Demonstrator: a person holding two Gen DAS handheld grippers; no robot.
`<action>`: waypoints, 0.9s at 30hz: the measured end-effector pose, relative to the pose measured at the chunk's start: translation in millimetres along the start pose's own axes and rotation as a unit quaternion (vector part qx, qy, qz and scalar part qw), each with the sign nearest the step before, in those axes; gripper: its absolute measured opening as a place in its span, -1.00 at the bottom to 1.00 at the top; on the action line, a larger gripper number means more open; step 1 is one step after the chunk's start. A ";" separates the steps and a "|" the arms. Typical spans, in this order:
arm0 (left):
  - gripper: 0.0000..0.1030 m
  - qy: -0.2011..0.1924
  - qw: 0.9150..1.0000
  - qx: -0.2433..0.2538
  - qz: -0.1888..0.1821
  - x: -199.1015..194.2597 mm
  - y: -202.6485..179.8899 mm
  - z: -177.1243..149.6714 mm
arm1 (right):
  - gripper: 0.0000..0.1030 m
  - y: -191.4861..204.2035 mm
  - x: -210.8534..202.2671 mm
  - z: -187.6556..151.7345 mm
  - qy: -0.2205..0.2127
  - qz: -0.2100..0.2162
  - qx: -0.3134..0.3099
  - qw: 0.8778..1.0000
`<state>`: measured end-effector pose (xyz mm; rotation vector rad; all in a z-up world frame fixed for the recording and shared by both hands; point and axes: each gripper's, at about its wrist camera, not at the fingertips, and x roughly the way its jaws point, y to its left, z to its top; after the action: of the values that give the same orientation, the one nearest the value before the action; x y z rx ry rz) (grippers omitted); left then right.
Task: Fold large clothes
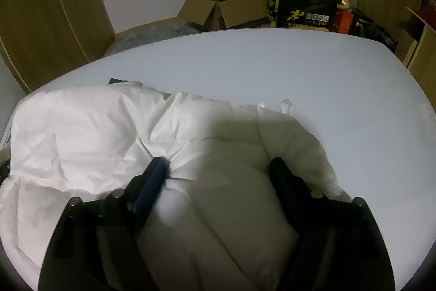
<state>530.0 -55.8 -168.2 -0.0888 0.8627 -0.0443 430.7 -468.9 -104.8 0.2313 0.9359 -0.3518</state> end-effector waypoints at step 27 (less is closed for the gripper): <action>0.99 0.025 0.999 0.001 0.036 2.3 -8.6 -0.6 | 0.67 -0.9 13.3 7.2 0.019 -0.009 -0.002 1.000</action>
<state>531.0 -64.6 -169.5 -0.0547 0.9161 0.0206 442.9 -474.8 -111.6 0.2259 0.9766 -0.3630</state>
